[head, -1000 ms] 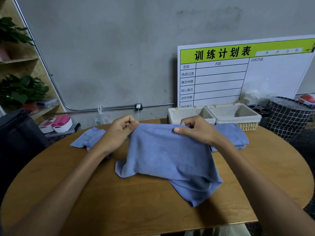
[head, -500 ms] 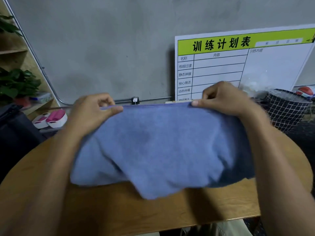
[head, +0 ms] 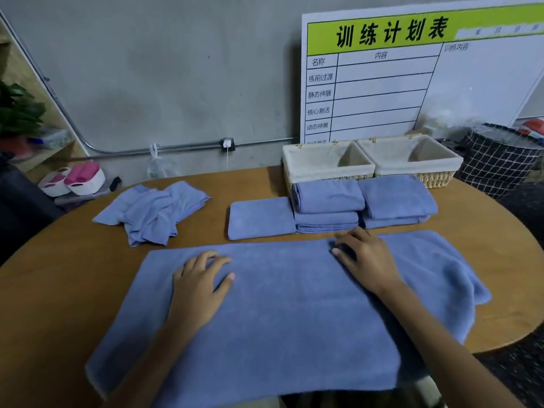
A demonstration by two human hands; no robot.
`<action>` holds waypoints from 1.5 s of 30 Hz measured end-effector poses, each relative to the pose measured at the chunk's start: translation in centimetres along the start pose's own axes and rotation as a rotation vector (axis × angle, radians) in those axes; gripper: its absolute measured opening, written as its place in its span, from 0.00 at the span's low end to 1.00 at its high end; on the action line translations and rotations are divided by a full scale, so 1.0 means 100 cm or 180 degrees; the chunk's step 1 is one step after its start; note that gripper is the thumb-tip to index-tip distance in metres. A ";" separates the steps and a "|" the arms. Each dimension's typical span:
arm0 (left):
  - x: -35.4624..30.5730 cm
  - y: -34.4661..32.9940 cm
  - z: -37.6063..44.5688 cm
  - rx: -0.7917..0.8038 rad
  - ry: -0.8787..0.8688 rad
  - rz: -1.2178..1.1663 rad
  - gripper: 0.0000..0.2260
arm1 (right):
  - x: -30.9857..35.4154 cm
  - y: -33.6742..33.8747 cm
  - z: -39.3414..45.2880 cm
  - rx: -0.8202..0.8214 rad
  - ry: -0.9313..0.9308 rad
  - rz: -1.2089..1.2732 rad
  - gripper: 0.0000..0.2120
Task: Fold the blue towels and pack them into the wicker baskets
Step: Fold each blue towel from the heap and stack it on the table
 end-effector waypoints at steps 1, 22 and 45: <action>-0.001 0.000 -0.001 0.0011 0.0017 0.0068 0.20 | -0.002 0.000 0.001 -0.0036 0.0005 0.0040 0.11; 0.024 0.003 -0.001 0.0835 0.0698 0.0149 0.31 | 0.008 -0.010 -0.004 0.0636 -0.0484 -0.0297 0.31; 0.090 0.072 -0.048 0.0327 0.1882 0.0095 0.26 | 0.061 -0.004 -0.007 -0.0231 0.0023 -0.0321 0.20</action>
Point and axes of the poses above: each hand's wrist, its own z-axis towards the middle knuckle, its own y-axis out of the back of the hand, x = y × z, the point moved 1 cm from there along z, towards the middle knuckle, and after that the axes turned 7 degrees about z, right-handed, at the moved point
